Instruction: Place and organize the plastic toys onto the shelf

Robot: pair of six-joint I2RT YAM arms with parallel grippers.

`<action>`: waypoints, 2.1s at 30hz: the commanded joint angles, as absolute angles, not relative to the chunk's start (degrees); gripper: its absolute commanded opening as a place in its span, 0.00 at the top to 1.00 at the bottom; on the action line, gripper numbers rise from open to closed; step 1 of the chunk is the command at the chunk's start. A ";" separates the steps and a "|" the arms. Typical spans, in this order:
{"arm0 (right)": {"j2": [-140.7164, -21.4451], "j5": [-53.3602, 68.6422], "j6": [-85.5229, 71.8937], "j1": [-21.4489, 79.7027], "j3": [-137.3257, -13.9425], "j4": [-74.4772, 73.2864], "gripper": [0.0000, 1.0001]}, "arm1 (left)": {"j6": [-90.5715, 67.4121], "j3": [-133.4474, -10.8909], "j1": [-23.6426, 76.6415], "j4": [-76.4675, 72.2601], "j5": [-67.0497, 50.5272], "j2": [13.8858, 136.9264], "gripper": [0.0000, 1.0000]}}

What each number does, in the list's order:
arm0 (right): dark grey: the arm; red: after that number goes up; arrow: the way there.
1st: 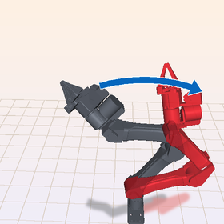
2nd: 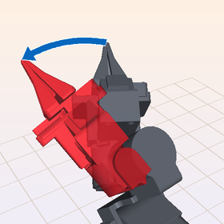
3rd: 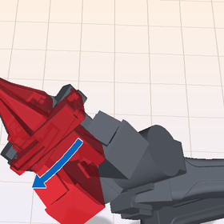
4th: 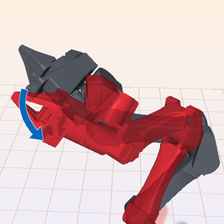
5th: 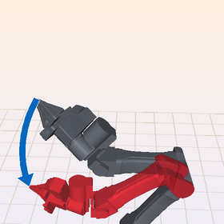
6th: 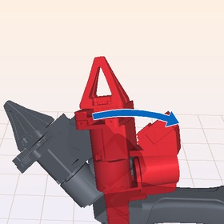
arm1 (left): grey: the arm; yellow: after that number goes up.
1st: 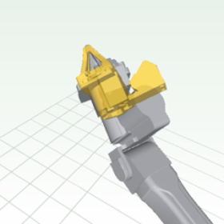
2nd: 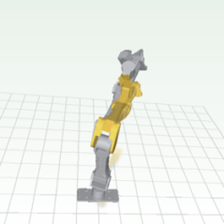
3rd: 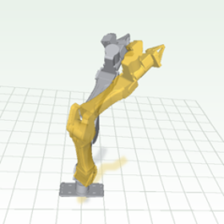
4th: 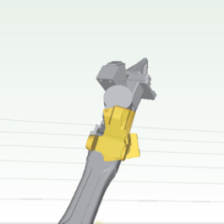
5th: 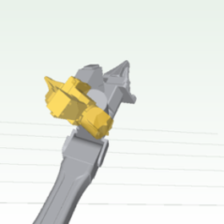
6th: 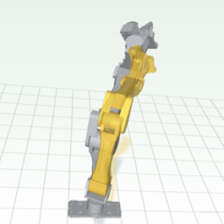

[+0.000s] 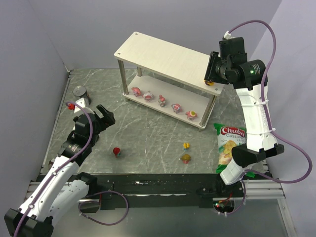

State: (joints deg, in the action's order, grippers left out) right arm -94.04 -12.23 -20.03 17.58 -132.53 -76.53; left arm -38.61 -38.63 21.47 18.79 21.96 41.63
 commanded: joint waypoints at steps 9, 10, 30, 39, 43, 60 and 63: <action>-94.48 -14.59 -18.90 17.05 -134.65 -88.95 0.39 | -38.94 -39.29 21.71 18.37 22.94 41.40 0.04; -94.48 -14.85 -18.98 17.22 -134.74 -88.95 0.38 | -39.02 -39.29 21.71 18.37 22.85 41.48 0.04; -79.20 -11.34 -16.70 18.02 -123.59 -70.86 0.00 | -39.11 -39.29 21.71 18.46 22.59 41.57 0.04; -69.53 -8.88 -10.81 27.41 -111.10 -56.53 0.00 | -43.76 -41.57 21.71 27.23 20.04 42.54 0.04; -66.72 -8.17 -8.71 33.39 -106.71 -47.93 0.06 | -48.33 -43.24 21.71 35.05 17.06 44.99 0.04; -68.55 -13.54 -5.01 47.37 -102.66 -40.78 0.11 | -57.47 -40.71 21.71 48.70 -0.53 58.28 0.03; -68.64 -14.32 -5.27 47.72 -102.39 -41.13 0.11 | -59.32 -40.25 21.71 48.34 -0.18 57.83 0.01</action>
State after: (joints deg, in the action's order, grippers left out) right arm -69.06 -11.88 -5.23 46.89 -101.25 -43.99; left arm -54.87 -40.97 21.47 48.07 2.31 59.29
